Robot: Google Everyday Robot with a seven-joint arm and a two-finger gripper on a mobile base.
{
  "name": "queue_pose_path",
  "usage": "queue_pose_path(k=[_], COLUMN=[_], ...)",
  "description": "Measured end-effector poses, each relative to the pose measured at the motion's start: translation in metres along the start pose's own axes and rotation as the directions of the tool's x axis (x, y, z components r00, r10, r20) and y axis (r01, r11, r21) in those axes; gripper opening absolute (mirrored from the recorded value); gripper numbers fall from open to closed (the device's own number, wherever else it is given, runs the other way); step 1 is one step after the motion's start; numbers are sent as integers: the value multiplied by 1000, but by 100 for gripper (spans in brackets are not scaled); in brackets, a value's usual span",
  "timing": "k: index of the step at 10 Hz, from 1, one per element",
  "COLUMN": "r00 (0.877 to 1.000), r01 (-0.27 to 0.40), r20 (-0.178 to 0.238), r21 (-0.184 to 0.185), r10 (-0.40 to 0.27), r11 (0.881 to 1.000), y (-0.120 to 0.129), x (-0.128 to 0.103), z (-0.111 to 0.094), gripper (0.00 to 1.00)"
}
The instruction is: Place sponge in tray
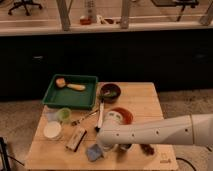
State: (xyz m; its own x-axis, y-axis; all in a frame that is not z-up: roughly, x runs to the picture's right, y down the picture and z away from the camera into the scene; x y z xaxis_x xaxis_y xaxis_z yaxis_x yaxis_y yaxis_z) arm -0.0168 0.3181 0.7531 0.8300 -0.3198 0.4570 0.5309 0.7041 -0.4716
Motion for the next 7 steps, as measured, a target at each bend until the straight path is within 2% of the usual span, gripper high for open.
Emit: queue_pose_path(k=[1,7], r00=[1000,997], r01=[10,71], r20=[-3,6], r21=[3,62], r10=[-10,-72], r11=[1000,996], y=[-2,-23], x=[-1,-18], z=[-4,-36], gripper=[0,0])
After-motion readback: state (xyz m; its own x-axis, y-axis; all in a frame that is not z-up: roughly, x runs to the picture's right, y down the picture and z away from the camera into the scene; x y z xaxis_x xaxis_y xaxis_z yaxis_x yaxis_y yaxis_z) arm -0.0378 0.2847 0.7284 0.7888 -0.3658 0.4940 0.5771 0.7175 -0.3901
